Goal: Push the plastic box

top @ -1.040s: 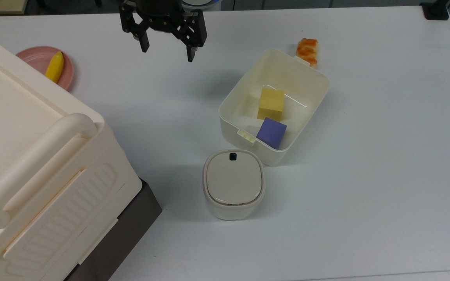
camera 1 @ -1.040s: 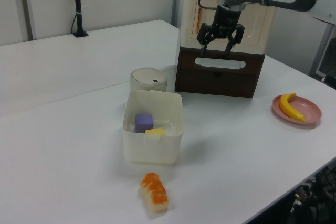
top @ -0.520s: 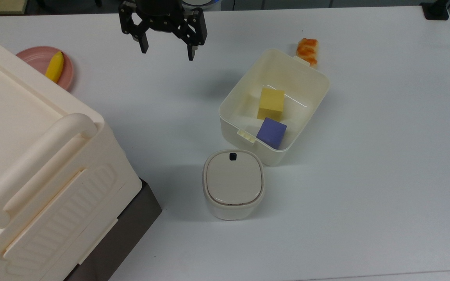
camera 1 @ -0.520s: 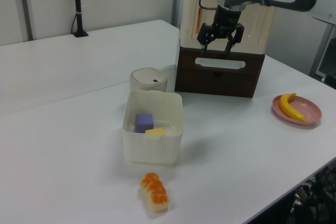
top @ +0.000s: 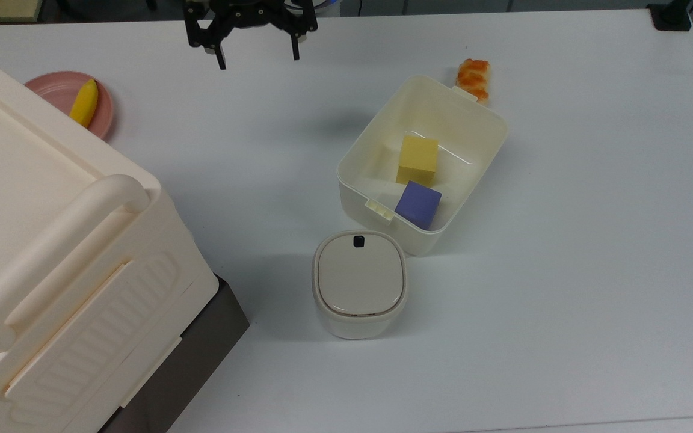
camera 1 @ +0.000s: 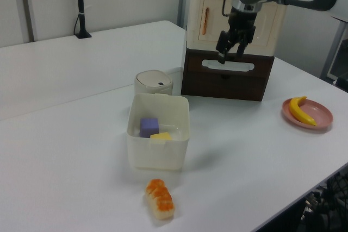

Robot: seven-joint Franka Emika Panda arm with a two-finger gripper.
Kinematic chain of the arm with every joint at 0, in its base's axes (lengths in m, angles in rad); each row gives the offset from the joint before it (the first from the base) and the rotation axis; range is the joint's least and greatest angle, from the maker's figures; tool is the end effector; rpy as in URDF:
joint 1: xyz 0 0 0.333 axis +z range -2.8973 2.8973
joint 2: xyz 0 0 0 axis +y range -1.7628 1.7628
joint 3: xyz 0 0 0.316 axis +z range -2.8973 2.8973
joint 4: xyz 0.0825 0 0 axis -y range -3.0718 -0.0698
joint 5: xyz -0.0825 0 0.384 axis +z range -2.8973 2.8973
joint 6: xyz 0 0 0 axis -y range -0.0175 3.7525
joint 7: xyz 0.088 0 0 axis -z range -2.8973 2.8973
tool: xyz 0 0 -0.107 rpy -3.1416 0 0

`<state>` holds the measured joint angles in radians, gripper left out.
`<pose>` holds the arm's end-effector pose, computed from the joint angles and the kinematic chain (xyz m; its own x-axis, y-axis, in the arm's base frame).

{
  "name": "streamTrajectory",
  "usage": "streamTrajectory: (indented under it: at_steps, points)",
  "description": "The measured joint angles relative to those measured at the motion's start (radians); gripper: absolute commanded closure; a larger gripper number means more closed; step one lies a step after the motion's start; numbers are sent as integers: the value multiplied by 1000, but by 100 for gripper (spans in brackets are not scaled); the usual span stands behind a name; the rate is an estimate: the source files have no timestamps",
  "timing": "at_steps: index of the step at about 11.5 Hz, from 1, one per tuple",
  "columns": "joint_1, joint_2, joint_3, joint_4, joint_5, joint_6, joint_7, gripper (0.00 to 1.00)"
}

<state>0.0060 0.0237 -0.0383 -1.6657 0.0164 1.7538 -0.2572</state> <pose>0.5755 -0.0169 0.5823 0.9732 0.2202 0.0661 0.2206 -0.9754 0.0015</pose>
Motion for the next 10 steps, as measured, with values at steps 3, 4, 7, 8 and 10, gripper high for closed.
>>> streamTrajectory:
  at_steps: [3,4,7,8,10]
  points:
    - [4,-29,6,-78,0,0,-205,0]
    - [9,-29,11,-94,0,0,-244,0]
    - [45,-29,18,-124,0,0,-343,0]
    - [63,-27,18,-135,0,2,-385,0]
    - [92,-15,19,-152,-3,12,-426,0]
